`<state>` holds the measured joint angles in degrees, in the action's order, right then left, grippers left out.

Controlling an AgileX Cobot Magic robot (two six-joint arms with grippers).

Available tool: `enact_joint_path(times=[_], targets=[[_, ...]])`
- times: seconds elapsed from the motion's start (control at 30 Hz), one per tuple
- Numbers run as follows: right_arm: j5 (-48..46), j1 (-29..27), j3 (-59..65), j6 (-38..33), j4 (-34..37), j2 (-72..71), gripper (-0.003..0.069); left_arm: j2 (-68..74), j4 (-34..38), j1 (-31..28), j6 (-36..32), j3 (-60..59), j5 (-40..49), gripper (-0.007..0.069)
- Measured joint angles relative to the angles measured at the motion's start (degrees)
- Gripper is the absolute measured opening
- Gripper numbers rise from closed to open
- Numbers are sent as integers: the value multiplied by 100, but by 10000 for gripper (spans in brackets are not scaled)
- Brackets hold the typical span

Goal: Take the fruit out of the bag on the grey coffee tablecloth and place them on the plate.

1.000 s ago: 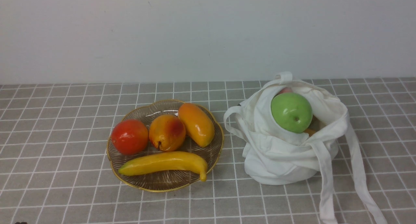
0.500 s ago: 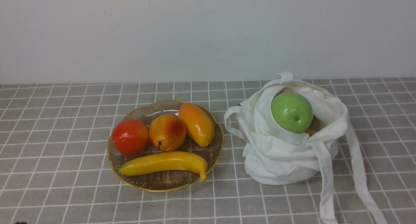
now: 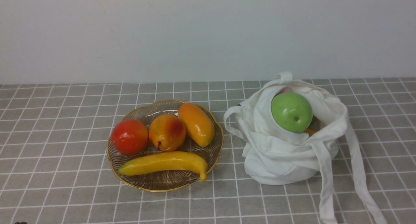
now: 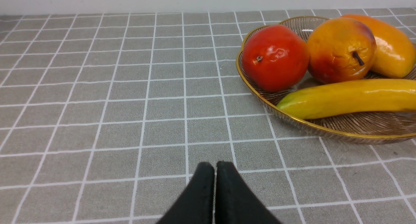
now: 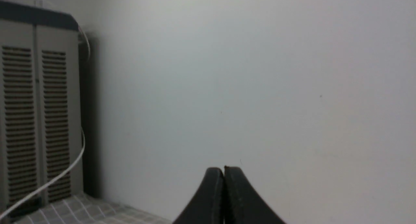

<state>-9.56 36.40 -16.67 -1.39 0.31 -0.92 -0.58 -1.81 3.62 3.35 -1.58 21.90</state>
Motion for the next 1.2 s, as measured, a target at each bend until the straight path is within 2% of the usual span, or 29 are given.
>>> enact_joint_path(times=[0.1, 0.27, 0.3, 0.43, 0.53, 1.2], targets=[[-284, -213, 167, -146, -74, 0, -14, 0, 0, 0, 0, 0, 0, -8], [-853, -1843, 903, -310, -285, 0, -14, 0, 0, 0, 0, 0, 0, -8], [-869, -1909, 940, -313, -286, 0, -14, 0, 0, 0, 0, 0, 0, -8], [-1055, -3101, 1715, -309, -302, 0, -14, 0, 0, 0, 0, 0, 0, -8], [-1222, -3644, 1793, -207, -322, 6, -14, 0, 0, 0, 0, 0, 6, -8], [-1227, -3750, 1793, -17, -315, 6, -14, 0, 0, 0, 0, 0, 6, -8]])
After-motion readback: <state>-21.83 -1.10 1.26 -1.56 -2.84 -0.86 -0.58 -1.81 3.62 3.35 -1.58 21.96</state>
